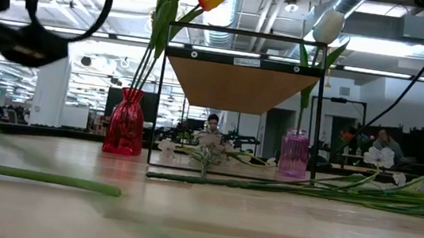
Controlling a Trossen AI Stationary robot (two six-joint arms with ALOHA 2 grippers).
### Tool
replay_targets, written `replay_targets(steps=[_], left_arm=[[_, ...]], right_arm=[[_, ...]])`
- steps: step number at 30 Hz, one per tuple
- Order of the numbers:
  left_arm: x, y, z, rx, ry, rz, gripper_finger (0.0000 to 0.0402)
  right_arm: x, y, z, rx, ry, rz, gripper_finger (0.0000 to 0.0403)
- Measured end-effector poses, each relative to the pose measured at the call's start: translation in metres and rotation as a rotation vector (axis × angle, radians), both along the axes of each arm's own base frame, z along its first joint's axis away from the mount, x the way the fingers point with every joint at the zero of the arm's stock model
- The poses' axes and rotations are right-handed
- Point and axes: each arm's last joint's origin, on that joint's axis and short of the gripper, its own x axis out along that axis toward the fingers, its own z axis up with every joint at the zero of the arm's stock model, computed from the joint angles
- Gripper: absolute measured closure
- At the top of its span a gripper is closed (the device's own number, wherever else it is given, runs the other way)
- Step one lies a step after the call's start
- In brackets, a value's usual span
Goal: Pick and place flowers into a vace then onto a shelf
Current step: Put the pink tulip into the purple flower vase
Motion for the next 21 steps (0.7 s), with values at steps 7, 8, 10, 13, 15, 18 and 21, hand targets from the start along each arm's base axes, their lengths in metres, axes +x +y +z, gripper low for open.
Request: replay_targets(steps=[7,8,10,13,15,18,21], left_arm=[[0.001,-0.013,0.025,0.061,-0.02,-0.046,0.04],[0.002,-0.015,0.029,0.064,-0.027,-0.056,0.04],[0.002,-0.019,0.037,0.072,-0.043,-0.073,0.04],[0.001,-0.024,0.049,0.1,-0.053,-0.093,0.0401],[0.001,-0.027,0.059,0.129,-0.062,-0.096,0.0401],[0.001,-0.028,0.075,0.165,-0.063,-0.113,0.0401],[0.002,-0.03,0.092,0.194,-0.082,-0.153,0.0401]], right_arm=[[0.002,0.0,0.001,-0.016,-0.034,-0.012,0.0279],[0.002,0.001,0.001,-0.016,-0.046,-0.006,0.028],[0.005,0.003,0.003,-0.005,-0.09,0.017,0.028],[0.01,0.008,0.008,0.024,-0.164,0.065,0.028],[0.015,0.011,0.012,0.048,-0.224,0.096,0.028],[0.023,0.014,0.018,0.07,-0.316,0.141,0.028],[0.034,0.011,0.025,0.074,-0.416,0.177,0.028]])
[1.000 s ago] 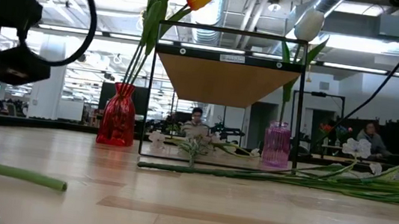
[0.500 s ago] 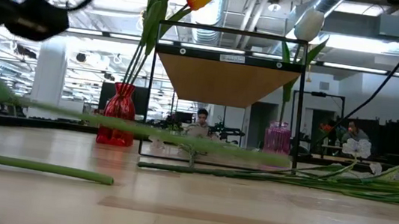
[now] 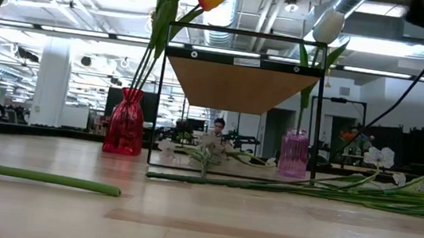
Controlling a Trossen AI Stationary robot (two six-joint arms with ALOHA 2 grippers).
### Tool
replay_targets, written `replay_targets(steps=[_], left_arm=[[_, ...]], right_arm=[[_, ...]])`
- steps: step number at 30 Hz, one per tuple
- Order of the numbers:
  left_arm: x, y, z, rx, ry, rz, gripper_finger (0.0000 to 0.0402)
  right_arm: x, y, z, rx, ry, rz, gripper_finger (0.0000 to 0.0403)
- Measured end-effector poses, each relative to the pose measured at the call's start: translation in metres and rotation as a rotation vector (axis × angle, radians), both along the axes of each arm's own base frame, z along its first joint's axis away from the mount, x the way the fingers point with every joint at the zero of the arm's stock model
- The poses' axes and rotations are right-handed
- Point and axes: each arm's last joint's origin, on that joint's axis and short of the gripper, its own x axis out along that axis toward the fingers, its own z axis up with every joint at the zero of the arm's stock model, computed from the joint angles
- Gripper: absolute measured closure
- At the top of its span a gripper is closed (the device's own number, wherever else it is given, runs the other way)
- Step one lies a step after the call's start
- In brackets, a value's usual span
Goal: Pick and place flowers into a vace then onto a shelf
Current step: Put the pink tulip into the purple flower vase
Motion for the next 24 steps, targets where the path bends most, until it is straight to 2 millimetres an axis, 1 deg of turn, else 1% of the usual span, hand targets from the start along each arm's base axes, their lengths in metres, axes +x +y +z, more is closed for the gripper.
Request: replay_targets(steps=[4,7,9,13,18,20,24], left_arm=[[0.002,-0.002,0.019,0.024,-0.019,-0.076,0.0401],[0.003,-0.003,0.028,0.044,-0.031,-0.149,0.0401],[0.002,-0.004,0.033,0.06,-0.036,-0.2,0.0401],[0.002,-0.004,0.034,0.097,-0.038,-0.292,0.0401],[0.002,-0.004,0.034,0.123,-0.038,-0.35,0.0401],[0.002,-0.004,0.035,0.141,-0.046,-0.357,0.0401],[0.002,-0.004,0.035,0.151,-0.051,-0.363,0.0401]], right_arm=[[0.019,-0.011,0.011,-0.022,-0.157,0.03,0.028],[0.033,-0.022,0.019,-0.04,-0.257,0.038,0.028],[0.042,-0.031,0.024,-0.023,-0.305,0.066,0.028],[0.059,-0.053,0.03,0.049,-0.349,0.098,0.028],[0.075,-0.078,0.033,0.163,-0.371,0.09,0.0274],[0.078,-0.084,0.034,0.189,-0.372,0.09,0.0266],[0.081,-0.088,0.038,0.196,-0.41,0.073,0.0245]])
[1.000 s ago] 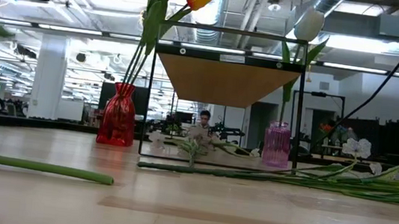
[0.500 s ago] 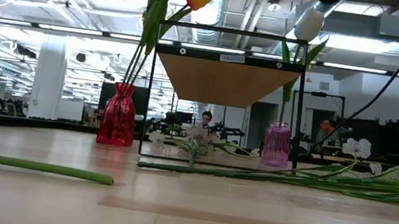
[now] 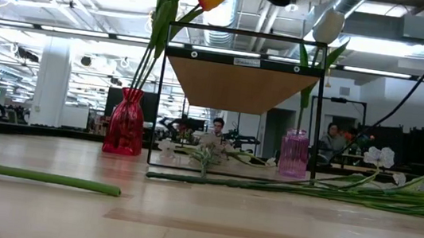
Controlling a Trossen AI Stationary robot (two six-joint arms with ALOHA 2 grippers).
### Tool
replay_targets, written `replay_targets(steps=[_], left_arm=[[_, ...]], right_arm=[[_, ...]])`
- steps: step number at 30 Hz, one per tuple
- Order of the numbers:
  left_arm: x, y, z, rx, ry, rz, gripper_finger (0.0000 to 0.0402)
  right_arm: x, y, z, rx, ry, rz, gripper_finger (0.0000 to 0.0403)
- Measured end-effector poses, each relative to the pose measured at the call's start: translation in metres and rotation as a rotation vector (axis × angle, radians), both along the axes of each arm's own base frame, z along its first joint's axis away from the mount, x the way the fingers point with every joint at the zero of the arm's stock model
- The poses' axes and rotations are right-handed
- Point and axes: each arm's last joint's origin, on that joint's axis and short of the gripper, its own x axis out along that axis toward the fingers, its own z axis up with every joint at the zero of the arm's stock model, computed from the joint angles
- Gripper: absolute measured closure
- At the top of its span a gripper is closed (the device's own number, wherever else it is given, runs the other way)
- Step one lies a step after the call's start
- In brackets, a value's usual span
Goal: Pick and place flowers into a vace then onto a shelf
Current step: Put the pink tulip into the purple flower vase
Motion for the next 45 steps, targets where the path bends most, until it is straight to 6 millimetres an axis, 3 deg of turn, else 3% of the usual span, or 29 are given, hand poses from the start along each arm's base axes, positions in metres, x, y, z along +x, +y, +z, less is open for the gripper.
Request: replay_targets(steps=[5,8,18,34,45], left_arm=[[0.001,0.0,0.0,-0.005,-0.006,0.0,0.0401],[0.001,0.0,0.0,-0.001,-0.007,-0.008,0.0401],[0.001,0.0,0.0,-0.002,-0.007,-0.01,0.0401],[0.0,-0.001,0.0,-0.003,-0.005,-0.014,0.0401],[0.0,-0.001,0.0,-0.008,0.007,-0.023,0.0401]], right_arm=[[0.001,0.006,0.008,-0.054,-0.041,-0.037,0.0216],[0.011,0.014,0.007,-0.103,-0.032,-0.049,0.0202],[0.064,0.037,0.011,-0.265,-0.017,-0.011,0.0201],[0.122,0.034,-0.036,-0.23,0.086,0.001,0.019],[0.15,0.042,-0.047,-0.224,0.049,0.059,0.0196]])
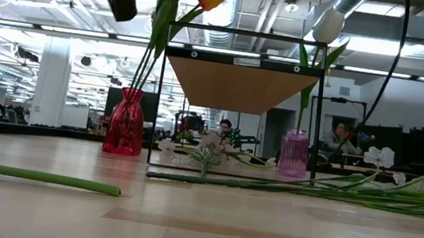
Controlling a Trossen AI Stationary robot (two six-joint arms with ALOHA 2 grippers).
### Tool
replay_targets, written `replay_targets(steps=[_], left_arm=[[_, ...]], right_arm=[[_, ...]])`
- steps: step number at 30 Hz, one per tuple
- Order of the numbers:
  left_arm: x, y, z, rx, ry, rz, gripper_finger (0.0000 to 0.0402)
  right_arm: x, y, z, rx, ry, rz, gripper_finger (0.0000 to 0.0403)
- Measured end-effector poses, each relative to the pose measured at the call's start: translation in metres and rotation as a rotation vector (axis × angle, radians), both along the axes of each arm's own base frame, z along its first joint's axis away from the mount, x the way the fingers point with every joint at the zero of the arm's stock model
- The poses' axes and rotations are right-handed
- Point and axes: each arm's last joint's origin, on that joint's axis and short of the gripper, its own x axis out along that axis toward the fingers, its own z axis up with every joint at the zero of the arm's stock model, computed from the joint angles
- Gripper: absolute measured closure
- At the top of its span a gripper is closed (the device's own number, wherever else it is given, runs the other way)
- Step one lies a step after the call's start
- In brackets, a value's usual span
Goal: Pick and place flowers into a vace then onto a shelf
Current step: Put the pink tulip into the purple flower vase
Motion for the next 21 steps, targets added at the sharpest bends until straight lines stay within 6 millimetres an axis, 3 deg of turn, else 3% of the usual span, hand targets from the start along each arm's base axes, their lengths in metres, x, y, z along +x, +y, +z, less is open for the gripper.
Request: replay_targets(steps=[12,21], left_arm=[[0.0,0.001,0.0,0.006,0.0,0.009,0.0401],[0.001,0.0,0.0,0.003,-0.021,0.008,0.0401]], right_arm=[[0.004,-0.012,-0.002,-0.006,0.024,-0.003,0.0225],[0.004,-0.014,-0.004,-0.019,0.036,-0.006,0.0224]])
